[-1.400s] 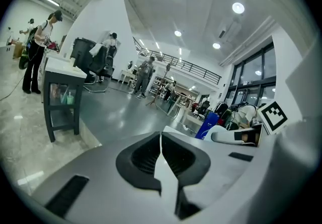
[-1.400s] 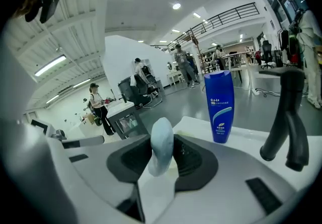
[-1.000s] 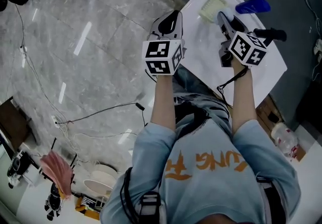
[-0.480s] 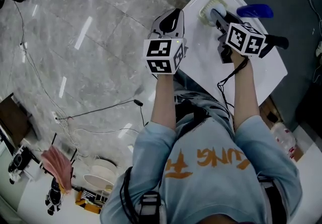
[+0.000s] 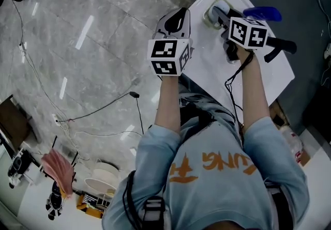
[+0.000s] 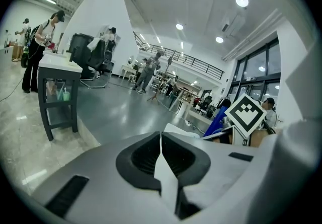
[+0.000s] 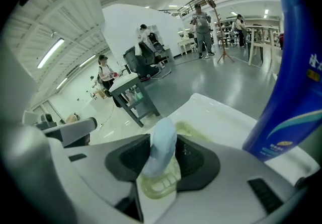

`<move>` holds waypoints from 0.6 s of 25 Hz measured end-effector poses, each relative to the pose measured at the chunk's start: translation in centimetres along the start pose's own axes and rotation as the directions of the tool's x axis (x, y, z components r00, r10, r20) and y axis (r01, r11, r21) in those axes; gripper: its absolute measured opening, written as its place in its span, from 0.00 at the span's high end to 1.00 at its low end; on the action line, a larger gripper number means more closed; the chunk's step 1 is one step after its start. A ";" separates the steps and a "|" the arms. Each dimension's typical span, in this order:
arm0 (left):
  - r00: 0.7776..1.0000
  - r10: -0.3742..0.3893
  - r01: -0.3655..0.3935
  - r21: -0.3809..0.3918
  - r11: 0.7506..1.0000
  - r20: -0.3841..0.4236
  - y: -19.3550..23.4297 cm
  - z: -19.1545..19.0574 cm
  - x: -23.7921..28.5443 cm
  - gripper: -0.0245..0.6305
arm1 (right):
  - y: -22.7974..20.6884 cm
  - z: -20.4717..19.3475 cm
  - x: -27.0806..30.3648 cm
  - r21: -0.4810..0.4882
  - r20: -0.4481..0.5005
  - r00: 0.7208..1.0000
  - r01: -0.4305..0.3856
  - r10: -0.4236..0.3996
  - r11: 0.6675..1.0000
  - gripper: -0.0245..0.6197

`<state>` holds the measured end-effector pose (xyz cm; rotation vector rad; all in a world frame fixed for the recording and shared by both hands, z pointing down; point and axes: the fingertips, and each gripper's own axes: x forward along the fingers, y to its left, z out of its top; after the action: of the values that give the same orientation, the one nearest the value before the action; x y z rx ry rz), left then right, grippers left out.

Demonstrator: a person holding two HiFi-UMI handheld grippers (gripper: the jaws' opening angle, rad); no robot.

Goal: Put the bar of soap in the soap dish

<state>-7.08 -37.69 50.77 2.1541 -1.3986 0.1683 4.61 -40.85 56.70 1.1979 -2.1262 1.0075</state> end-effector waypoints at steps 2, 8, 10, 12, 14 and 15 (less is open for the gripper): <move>1.000 0.000 0.000 0.000 1.000 0.000 0.1 0.1 0.1 0.92 | -0.3 0.0 0.2 -0.010 -0.001 0.999 0.035 -0.035 0.999 0.69; 1.000 -0.005 0.005 0.003 1.000 0.000 0.1 0.0 0.0 0.92 | -1.5 -0.2 -0.1 -0.004 0.015 0.995 0.102 -0.102 0.995 0.62; 1.000 -0.011 0.011 0.009 1.000 0.004 -0.2 0.3 -0.2 0.92 | -1.5 -0.1 -0.1 0.006 0.022 0.995 0.101 -0.101 0.995 0.62; 1.000 -0.019 0.019 0.019 1.000 0.011 -0.4 0.7 -0.3 0.92 | -1.7 0.2 -0.2 0.010 0.043 0.993 0.111 -0.111 0.994 0.62; 1.000 -0.025 0.025 0.024 0.999 0.013 -0.6 0.8 -0.6 0.92 | -2.2 0.6 -0.6 0.005 0.074 0.987 0.142 -0.142 0.990 0.61; 1.000 -0.027 0.026 0.025 0.999 0.013 -0.6 0.9 -0.9 0.92 | -2.3 0.8 -0.9 0.003 0.088 0.985 0.152 -0.151 0.988 0.61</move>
<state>-7.14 -37.21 49.47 2.1971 -1.3819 0.1624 6.96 -41.81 56.45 1.4027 -2.0655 0.8980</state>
